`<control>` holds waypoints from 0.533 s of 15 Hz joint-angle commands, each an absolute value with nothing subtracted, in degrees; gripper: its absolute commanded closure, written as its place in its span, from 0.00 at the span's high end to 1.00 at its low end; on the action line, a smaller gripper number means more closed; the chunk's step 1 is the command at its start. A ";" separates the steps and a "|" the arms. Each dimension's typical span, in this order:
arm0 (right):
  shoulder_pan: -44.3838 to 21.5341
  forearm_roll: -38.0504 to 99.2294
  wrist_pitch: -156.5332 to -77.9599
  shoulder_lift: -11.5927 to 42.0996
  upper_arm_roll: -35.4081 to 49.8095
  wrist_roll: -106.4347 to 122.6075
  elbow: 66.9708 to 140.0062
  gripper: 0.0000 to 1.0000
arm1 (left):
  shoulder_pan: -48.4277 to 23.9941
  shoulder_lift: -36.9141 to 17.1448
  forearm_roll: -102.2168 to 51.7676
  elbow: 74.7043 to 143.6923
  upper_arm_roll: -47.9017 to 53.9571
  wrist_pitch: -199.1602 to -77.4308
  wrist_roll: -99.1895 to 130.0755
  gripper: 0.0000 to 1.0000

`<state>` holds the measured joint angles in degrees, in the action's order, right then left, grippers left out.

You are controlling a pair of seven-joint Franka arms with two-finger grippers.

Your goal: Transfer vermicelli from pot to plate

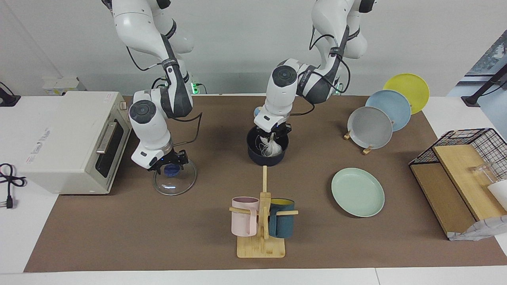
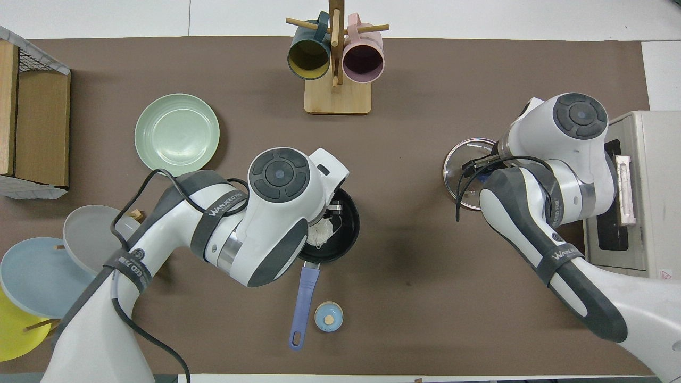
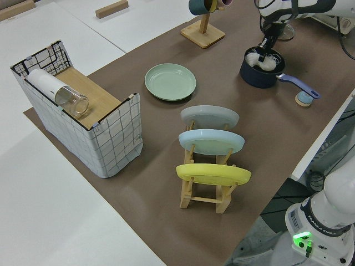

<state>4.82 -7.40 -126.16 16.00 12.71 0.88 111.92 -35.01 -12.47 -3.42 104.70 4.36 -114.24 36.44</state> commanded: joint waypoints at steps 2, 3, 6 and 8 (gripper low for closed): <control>4.31 -3.79 -115.44 13.54 11.87 2.20 105.58 1.00 | -32.27 -9.15 -3.78 100.03 4.48 -105.05 34.90 0.00; 4.31 -1.43 -111.31 12.49 11.00 2.20 103.12 1.00 | -31.12 -8.71 -3.95 98.11 4.57 -102.33 34.46 0.00; 3.69 0.79 -98.92 11.60 9.23 1.76 93.99 1.00 | -24.46 -8.44 -6.85 90.99 4.22 -94.68 28.59 0.00; 2.99 0.79 -93.63 10.38 7.30 1.67 90.72 1.00 | -18.13 -8.70 -7.12 87.99 4.31 -91.94 23.66 0.00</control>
